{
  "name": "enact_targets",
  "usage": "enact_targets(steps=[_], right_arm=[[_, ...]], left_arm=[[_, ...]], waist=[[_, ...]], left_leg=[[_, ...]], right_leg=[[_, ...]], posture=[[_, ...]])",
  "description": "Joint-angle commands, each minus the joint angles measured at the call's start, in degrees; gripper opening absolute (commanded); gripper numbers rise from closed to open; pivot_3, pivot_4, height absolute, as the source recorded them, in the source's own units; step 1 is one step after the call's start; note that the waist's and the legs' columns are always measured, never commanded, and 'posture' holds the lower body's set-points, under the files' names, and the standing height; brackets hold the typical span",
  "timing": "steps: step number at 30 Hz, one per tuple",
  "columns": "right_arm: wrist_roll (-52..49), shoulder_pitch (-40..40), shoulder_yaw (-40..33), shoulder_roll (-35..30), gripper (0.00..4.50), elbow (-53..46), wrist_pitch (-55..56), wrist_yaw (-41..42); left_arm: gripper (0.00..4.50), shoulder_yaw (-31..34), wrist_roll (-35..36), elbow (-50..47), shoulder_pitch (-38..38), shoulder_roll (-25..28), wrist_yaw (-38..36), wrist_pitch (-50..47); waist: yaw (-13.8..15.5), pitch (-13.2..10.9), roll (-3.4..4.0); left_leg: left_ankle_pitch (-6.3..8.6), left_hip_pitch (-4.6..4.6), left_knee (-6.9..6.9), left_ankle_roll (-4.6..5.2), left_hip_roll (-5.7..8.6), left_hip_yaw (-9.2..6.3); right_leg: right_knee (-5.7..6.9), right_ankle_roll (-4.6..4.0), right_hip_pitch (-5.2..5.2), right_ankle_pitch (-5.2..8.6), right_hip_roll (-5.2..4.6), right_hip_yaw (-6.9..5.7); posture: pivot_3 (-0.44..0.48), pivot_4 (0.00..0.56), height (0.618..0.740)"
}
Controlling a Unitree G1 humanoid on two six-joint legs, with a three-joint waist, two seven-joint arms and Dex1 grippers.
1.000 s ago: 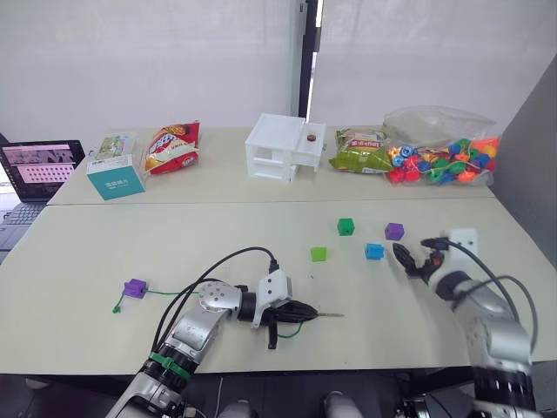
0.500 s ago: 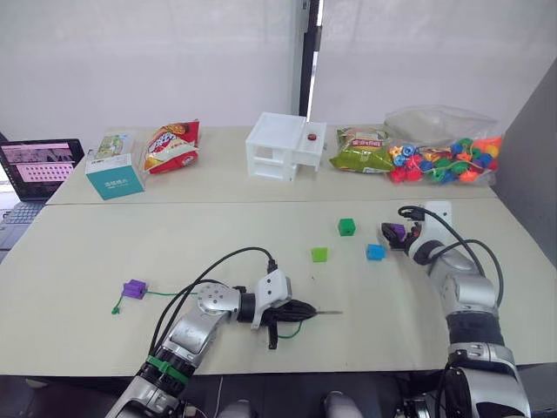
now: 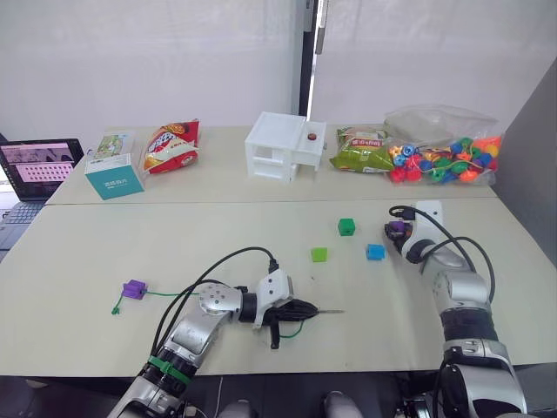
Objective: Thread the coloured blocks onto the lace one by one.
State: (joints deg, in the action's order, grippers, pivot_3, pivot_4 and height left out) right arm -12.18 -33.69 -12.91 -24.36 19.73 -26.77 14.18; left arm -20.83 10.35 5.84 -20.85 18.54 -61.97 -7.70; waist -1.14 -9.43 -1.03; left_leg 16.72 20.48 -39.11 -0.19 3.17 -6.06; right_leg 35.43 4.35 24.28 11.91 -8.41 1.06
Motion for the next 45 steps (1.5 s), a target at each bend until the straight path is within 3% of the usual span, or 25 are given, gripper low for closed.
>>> enact_targets(steps=[1,9,15,21,29,31,34,38,42,45], right_arm=[[-2.30,0.69,-2.73,-2.01,1.17,-10.47,-3.31,0.01],[-13.33,12.96,-5.24,-1.98,1.17,-41.50,-18.57,2.30],[-17.79,29.46,-4.14,6.29,1.17,-58.66,-24.41,-3.81],[-12.72,41.50,4.66,13.62,1.17,-60.10,-20.48,-8.22],[-11.89,44.17,5.65,16.92,1.17,-60.06,-19.14,-10.58],[-15.66,44.00,4.22,18.60,2.24,-60.54,-20.75,-10.27],[-24.39,41.68,-0.10,19.26,3.27,-62.24,-24.72,-9.17],[-37.14,35.05,-10.69,12.09,4.49,-62.06,-32.22,-9.92],[-44.56,28.82,-16.63,-1.57,4.49,-56.54,-37.63,-5.65],[-43.29,25.73,-12.17,-12.72,4.49,-54.32,-36.80,4.04]], left_arm=[[0.00,0.22,0.26,-0.09,-0.94,-0.52,-0.23,1.12],[0.00,1.29,-0.99,4.09,-3.72,-2.96,1.81,6.82],[0.00,1.78,-0.21,4.97,-4.17,-3.22,0.53,7.54],[0.00,1.01,-0.64,5.18,-3.88,-2.95,-0.88,6.82],[0.00,1.24,-0.24,2.72,-1.72,-0.47,-2.48,5.80],[0.00,1.29,-0.22,2.40,-1.37,-0.09,-2.45,5.52],[0.00,1.08,0.21,1.99,-0.95,0.13,-2.86,4.54],[0.00,0.81,-0.44,2.63,-1.82,-0.75,-2.22,4.52],[0.00,1.26,-0.41,2.29,-2.13,-1.57,-1.33,4.33],[0.00,1.32,-0.55,2.27,-2.04,-1.75,-0.98,4.40]], waist=[[0.09,0.00,0.00],[0.46,0.00,-0.01],[0.46,0.01,0.01],[0.16,0.01,0.02],[0.28,0.02,0.02],[0.36,0.02,0.02],[0.33,0.01,0.02],[0.35,0.01,0.02],[0.48,0.01,0.02],[0.33,-0.01,0.08]], left_leg=[[0.00,0.00,0.01,0.00,0.00,0.00],[0.01,0.01,0.07,0.02,-0.01,-0.02],[0.02,0.03,0.13,0.03,-0.02,-0.07],[0.01,0.00,0.14,0.02,0.00,0.01],[0.00,-0.11,0.15,0.01,-0.01,-0.01],[0.00,-0.11,0.15,0.01,-0.01,-0.01],[0.00,-0.10,0.16,0.01,-0.02,-0.02],[0.00,-0.11,0.16,0.01,-0.02,-0.03],[0.00,-0.08,0.15,0.02,0.01,-0.03],[0.01,-0.10,0.20,0.04,-0.09,-0.04]], right_leg=[[-0.01,0.00,0.00,0.00,0.00,0.00],[-0.14,0.00,-0.03,0.00,0.00,-0.03],[-0.22,0.01,-0.05,0.00,0.00,-0.08],[-0.25,0.02,-0.03,0.01,0.00,-0.03],[-0.28,0.03,-0.13,0.01,0.01,-0.03],[-0.28,0.03,-0.13,0.01,0.01,-0.03],[-0.29,0.03,-0.12,0.01,0.01,-0.02],[-0.30,0.03,-0.14,0.01,0.01,-0.02],[-0.34,0.03,-0.19,0.01,0.01,-0.03],[-0.31,0.02,-0.22,0.01,0.08,-0.10]], posture=[[0.000,0.150,0.740],[0.000,0.150,0.740],[0.000,0.150,0.740],[0.000,0.150,0.740],[0.000,0.150,0.740],[0.000,0.150,0.740],[0.000,0.150,0.740],[0.000,0.150,0.740],[0.000,0.150,0.740],[0.000,0.150,0.740]])
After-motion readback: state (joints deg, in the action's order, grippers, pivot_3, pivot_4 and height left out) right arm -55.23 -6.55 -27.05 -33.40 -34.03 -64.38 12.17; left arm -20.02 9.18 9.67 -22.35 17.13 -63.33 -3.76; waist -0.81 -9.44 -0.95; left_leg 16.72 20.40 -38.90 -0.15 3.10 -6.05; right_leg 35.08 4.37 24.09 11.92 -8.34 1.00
